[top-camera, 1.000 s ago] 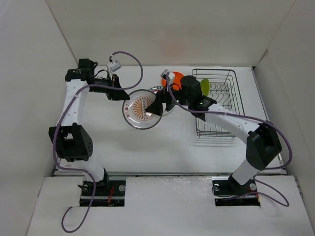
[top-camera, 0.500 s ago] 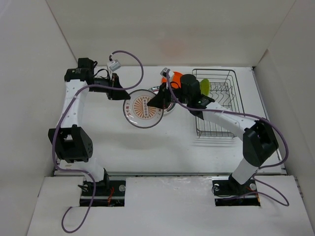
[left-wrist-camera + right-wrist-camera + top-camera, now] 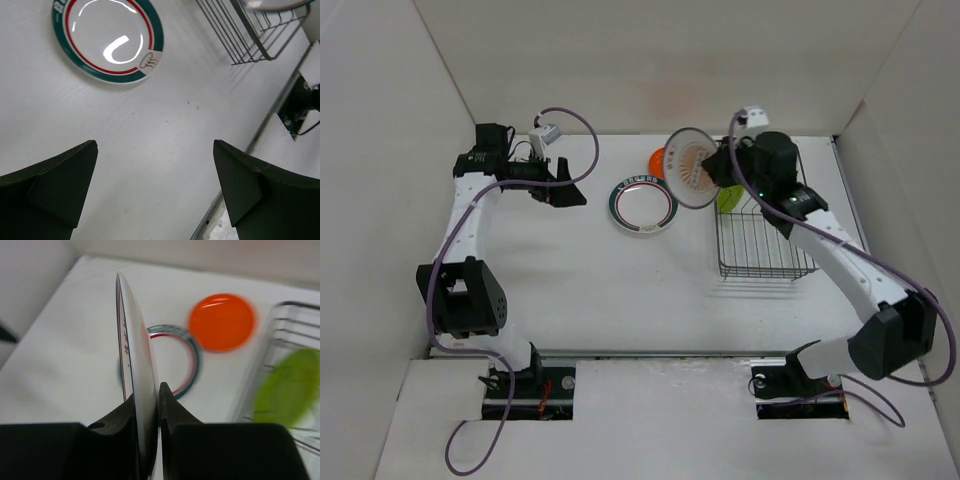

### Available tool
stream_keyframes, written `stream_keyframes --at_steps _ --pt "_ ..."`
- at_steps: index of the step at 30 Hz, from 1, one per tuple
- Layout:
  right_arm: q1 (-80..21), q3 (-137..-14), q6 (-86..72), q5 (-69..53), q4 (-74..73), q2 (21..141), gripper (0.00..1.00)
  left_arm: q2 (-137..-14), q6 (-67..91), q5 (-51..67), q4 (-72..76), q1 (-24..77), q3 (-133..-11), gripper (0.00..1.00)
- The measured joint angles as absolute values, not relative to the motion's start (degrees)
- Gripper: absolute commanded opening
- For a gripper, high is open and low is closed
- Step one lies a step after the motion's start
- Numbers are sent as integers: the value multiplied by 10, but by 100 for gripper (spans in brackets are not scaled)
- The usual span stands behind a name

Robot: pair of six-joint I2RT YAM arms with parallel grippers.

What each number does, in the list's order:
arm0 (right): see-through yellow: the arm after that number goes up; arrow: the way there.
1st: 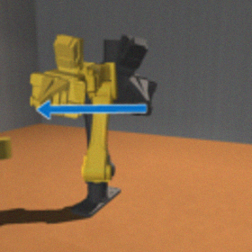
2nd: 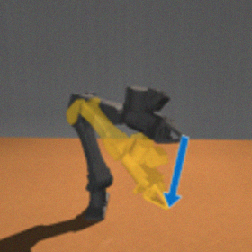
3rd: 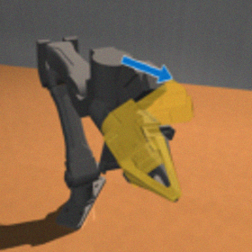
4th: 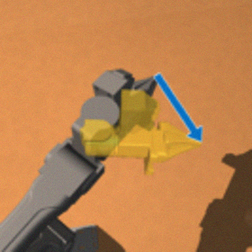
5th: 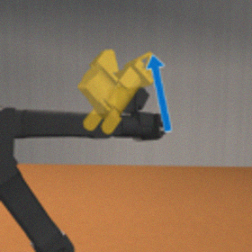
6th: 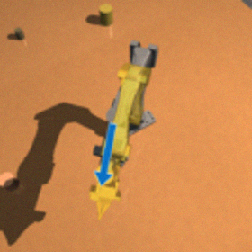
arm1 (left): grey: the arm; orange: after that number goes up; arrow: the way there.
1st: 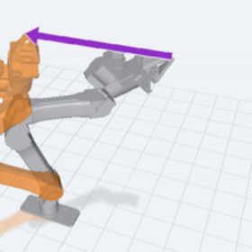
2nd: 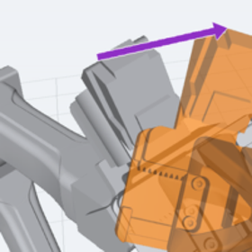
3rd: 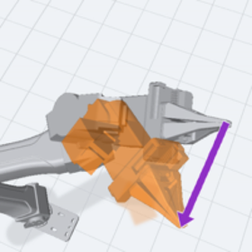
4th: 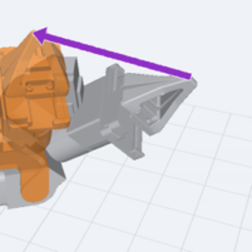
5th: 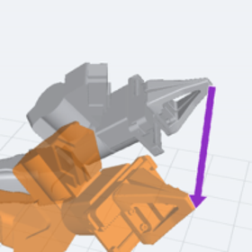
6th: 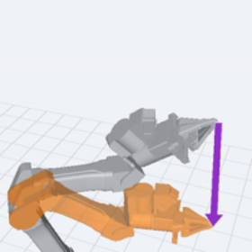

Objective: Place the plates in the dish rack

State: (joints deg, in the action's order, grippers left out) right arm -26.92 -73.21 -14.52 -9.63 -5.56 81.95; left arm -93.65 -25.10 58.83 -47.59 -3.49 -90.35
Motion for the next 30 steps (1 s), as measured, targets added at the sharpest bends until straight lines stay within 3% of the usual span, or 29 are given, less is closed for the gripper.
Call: stream_keyframes --at_steps 5,14,30 --pt "-163 -742 -89 12 -105 753 0 -911 -201 526 -421 -36 -875 100" --pt "11 -745 -16 -6 -113 813 0 -900 -171 508 -377 -34 -862 100" --pt "27 -745 18 -23 -110 874 0 -882 -164 506 -362 -34 -847 100"
